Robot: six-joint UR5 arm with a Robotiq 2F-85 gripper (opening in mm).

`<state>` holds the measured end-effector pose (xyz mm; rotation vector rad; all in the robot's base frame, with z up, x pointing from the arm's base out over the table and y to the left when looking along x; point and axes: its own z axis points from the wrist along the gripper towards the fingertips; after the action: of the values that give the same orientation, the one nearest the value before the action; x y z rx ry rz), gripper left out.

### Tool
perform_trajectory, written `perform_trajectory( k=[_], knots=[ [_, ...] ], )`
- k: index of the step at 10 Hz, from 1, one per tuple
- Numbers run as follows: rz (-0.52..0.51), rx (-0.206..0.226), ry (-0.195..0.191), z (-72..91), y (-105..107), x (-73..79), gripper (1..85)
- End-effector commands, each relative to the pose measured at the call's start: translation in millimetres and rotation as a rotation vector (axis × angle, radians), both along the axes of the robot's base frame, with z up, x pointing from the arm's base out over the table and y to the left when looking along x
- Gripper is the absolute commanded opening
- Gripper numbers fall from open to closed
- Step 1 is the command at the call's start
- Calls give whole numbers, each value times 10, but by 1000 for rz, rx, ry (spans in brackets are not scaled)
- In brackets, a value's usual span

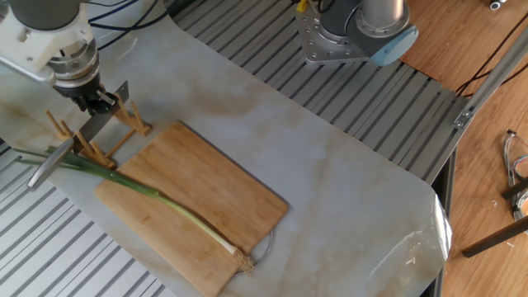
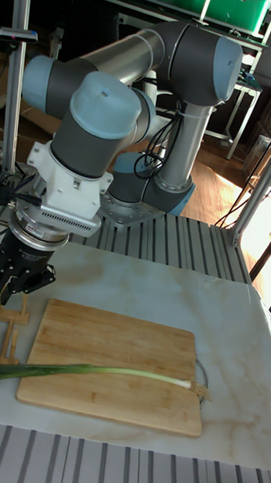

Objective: Chop the green garlic

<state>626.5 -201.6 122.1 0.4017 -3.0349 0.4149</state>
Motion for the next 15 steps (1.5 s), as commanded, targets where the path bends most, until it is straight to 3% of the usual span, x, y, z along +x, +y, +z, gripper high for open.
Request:
perform_trajectory(
  k=[1, 2, 3, 4, 8, 15],
  knots=[
    [-61, 42, 66, -27, 81, -214, 290],
    [-102, 33, 93, -13, 69, -308, 280],
    [-126, -15, 94, 20, -45, -332, 260],
    [-127, -30, 79, 27, -84, -296, 240],
    [-115, -12, 25, -154, -114, -50, 240],
    [-74, 25, -14, -265, -170, -8, 240]
  ],
)
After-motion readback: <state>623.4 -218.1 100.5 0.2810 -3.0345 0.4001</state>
